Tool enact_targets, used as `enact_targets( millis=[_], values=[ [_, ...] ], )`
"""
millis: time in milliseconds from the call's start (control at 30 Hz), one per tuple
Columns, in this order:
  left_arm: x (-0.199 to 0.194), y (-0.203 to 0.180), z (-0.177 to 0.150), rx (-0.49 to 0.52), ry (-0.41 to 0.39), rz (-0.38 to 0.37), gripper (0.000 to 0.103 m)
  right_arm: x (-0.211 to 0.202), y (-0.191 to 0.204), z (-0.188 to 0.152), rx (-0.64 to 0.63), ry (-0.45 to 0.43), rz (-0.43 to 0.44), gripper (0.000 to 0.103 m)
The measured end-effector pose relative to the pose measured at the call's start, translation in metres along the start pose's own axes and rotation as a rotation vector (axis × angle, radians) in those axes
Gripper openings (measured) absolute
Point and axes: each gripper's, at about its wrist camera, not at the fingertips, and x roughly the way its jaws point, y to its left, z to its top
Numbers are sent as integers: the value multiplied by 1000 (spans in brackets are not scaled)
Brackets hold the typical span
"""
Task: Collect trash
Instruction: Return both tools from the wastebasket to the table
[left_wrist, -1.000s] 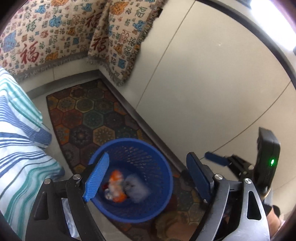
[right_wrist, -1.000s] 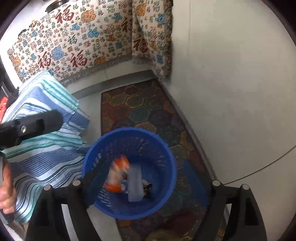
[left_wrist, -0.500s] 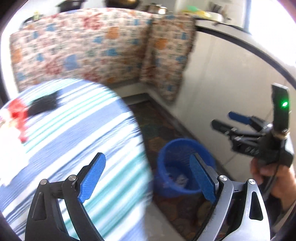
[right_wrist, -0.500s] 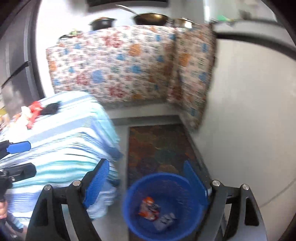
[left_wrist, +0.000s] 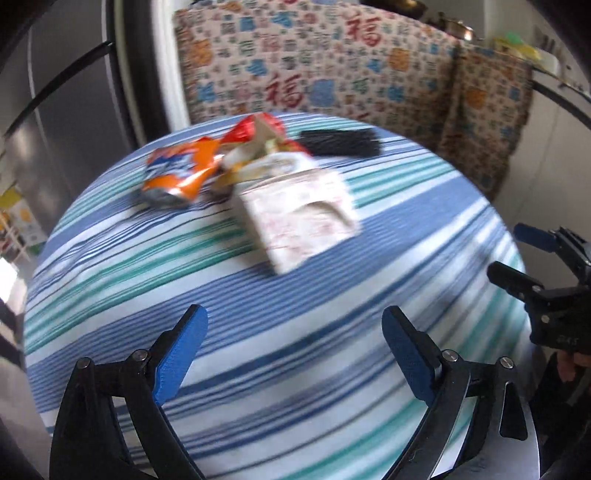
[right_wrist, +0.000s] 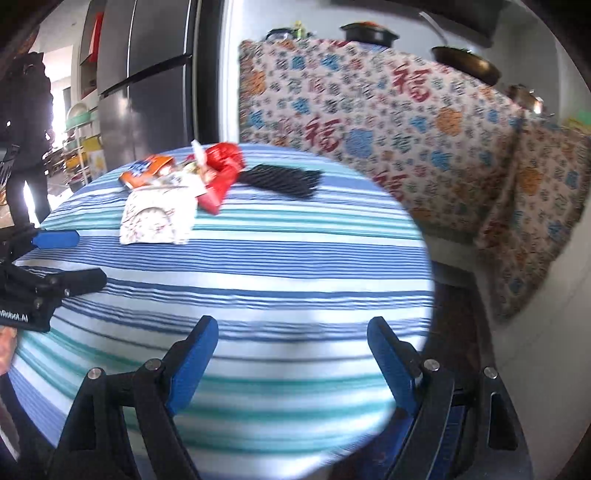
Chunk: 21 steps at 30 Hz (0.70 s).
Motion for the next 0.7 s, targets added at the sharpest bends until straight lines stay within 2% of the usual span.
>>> enact_targets(
  millis=[100, 400, 700],
  values=[
    [7, 21, -6, -53, 10, 35, 96, 16, 7, 6, 26, 27, 28, 85],
    [18, 37, -5, -140, 62, -1, 98, 44, 5, 17, 105, 88, 51, 85],
    [22, 27, -6, -85, 92, 40, 102, 57, -6, 25, 134, 112, -14, 85]
  ],
)
